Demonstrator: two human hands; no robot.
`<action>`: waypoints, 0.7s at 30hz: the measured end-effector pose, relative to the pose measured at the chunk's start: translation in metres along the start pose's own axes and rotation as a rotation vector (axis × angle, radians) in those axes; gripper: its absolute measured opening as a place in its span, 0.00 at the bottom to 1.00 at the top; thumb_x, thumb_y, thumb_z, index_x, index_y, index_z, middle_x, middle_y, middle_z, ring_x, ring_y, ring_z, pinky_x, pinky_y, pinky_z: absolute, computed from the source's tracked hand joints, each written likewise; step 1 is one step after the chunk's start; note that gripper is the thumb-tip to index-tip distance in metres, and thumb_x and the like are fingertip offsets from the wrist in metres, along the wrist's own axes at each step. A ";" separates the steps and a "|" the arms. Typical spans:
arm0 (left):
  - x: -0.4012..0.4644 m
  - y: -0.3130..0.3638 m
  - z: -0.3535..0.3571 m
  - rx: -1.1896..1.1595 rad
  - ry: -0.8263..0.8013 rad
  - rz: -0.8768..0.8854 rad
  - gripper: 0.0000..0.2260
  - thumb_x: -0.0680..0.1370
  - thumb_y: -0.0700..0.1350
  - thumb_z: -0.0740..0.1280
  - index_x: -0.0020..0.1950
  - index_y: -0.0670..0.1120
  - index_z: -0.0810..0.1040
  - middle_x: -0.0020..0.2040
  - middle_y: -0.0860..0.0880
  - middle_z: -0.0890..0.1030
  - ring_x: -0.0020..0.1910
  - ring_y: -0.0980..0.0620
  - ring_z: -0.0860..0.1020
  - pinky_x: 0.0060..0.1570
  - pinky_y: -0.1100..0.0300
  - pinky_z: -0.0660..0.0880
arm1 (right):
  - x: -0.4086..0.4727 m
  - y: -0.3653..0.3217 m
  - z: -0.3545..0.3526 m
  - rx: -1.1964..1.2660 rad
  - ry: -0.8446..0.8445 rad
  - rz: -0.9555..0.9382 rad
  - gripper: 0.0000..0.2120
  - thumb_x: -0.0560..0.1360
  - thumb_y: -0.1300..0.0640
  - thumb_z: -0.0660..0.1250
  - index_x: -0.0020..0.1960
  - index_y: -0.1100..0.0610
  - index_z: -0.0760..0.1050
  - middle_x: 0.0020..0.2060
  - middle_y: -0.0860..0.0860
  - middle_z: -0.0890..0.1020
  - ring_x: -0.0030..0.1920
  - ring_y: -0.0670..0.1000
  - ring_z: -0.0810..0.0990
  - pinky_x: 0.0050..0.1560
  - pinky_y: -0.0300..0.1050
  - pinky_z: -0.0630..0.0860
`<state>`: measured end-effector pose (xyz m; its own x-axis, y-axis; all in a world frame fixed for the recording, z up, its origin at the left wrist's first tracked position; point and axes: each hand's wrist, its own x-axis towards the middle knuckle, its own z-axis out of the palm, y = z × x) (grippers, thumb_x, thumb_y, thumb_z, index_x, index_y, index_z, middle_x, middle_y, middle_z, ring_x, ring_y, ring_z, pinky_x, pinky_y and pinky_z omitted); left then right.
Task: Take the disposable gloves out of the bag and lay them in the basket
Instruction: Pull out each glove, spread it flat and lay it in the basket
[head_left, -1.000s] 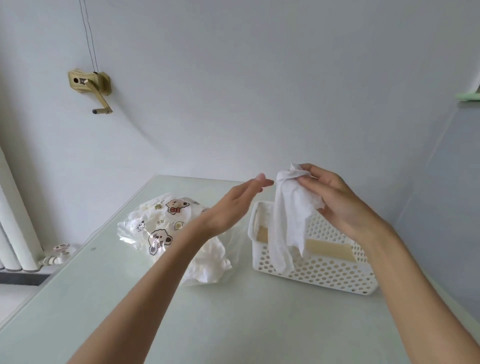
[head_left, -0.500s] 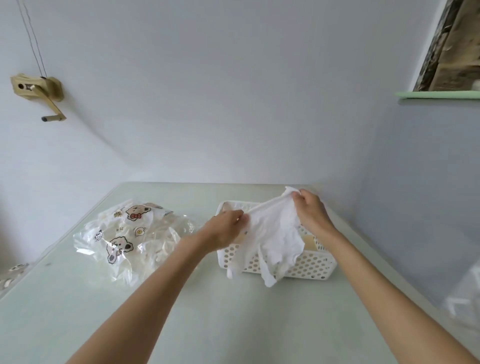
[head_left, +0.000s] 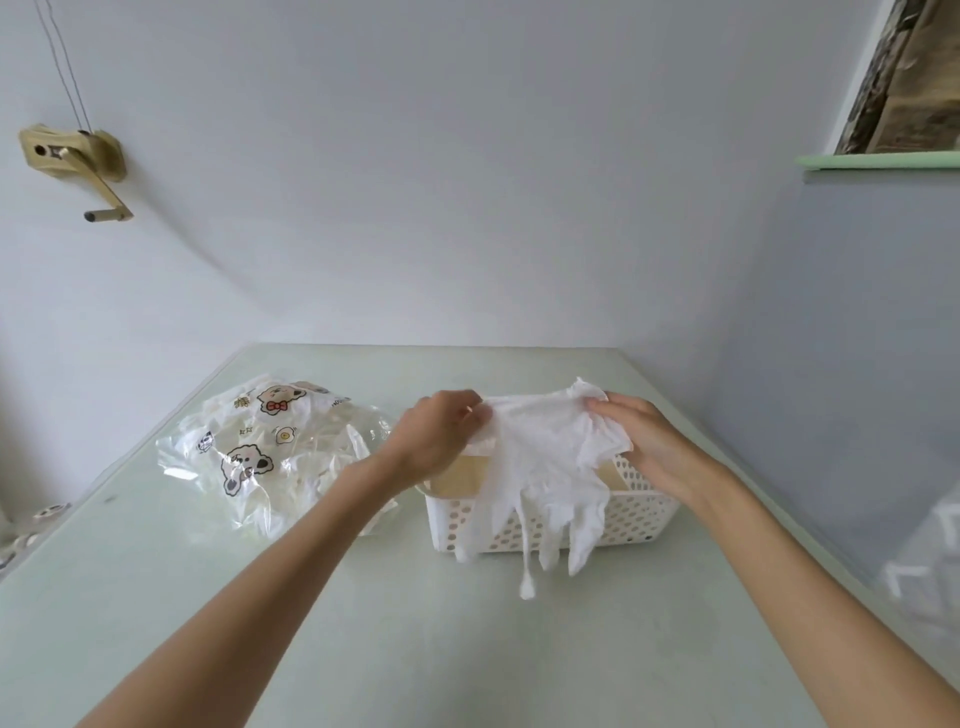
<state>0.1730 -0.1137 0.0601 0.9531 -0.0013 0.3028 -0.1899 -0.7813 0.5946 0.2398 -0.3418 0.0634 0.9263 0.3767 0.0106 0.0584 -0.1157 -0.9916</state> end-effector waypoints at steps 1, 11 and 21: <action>0.002 0.004 -0.005 -0.115 0.051 0.003 0.12 0.82 0.48 0.60 0.38 0.53 0.72 0.32 0.55 0.74 0.35 0.52 0.72 0.36 0.59 0.67 | 0.001 -0.008 0.000 0.019 0.000 -0.023 0.09 0.79 0.62 0.60 0.53 0.61 0.79 0.47 0.55 0.82 0.48 0.53 0.79 0.47 0.45 0.72; 0.021 0.031 -0.017 -0.771 0.140 -0.292 0.11 0.83 0.49 0.55 0.46 0.46 0.71 0.40 0.51 0.73 0.36 0.53 0.72 0.36 0.62 0.68 | 0.010 -0.108 0.042 -0.085 0.127 -0.203 0.11 0.66 0.47 0.65 0.40 0.53 0.69 0.38 0.52 0.68 0.40 0.52 0.67 0.44 0.45 0.63; 0.024 0.024 -0.044 -0.481 0.779 0.083 0.09 0.81 0.54 0.60 0.50 0.49 0.72 0.27 0.54 0.68 0.25 0.54 0.64 0.27 0.58 0.62 | -0.010 -0.117 0.068 -0.347 0.429 -0.785 0.11 0.79 0.50 0.62 0.43 0.55 0.68 0.19 0.45 0.64 0.22 0.47 0.59 0.25 0.37 0.55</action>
<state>0.1810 -0.1052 0.1150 0.5369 0.5117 0.6707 -0.4943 -0.4534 0.7416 0.1983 -0.2698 0.1708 0.6293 0.1023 0.7704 0.7637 -0.2651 -0.5886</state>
